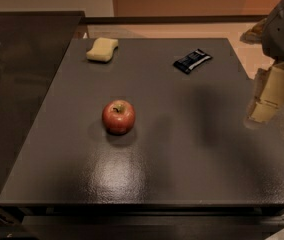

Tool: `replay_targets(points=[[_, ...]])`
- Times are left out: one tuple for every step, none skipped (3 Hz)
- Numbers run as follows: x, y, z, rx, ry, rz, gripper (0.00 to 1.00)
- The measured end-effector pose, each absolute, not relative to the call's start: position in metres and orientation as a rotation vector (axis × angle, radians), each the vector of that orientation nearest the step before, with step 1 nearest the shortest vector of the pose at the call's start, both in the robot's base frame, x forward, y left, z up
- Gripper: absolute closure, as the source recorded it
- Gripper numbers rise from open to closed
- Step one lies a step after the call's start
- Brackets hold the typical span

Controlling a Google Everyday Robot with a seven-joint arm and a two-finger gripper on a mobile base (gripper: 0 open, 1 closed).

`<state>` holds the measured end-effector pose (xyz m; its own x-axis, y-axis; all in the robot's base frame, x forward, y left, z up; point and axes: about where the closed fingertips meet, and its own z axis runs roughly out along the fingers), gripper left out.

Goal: Pick apple

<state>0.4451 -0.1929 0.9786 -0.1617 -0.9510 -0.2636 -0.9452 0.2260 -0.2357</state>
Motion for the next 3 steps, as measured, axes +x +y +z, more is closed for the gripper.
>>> replay_targets(points=[[0.455,-0.157,0.964,-1.817,2.053,0.084,0.00],[0.468,-0.126,0.947,-1.832,1.979,0.189,0.00],[0.476,-0.095,0.930,-1.846,1.918,0.281,0.00]])
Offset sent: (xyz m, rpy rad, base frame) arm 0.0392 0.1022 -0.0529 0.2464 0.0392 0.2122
